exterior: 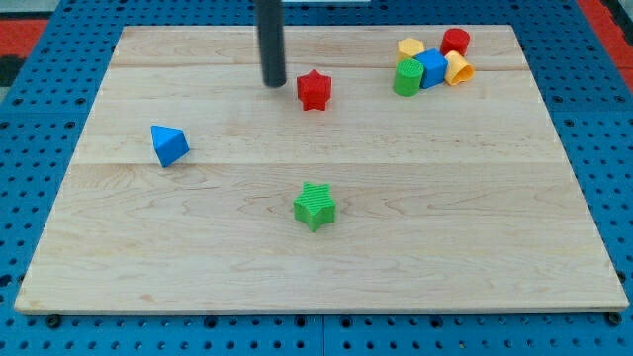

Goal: Push the blue triangle to the left center of the board

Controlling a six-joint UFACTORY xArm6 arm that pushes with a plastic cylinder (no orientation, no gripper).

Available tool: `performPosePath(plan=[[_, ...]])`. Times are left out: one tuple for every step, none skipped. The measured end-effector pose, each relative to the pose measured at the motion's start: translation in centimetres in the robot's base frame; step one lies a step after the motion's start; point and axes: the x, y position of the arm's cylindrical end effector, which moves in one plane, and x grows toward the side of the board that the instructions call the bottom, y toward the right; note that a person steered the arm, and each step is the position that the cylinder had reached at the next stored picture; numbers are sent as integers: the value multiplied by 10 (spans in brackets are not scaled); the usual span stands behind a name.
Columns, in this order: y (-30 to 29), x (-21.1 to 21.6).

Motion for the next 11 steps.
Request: performPosePath(plan=[[44,21],[87,6],[101,-12],[100,-2],[49,82],[-51,135],[-94,116],[-94,85],[-118,76],[-144,89],[-191,88]])
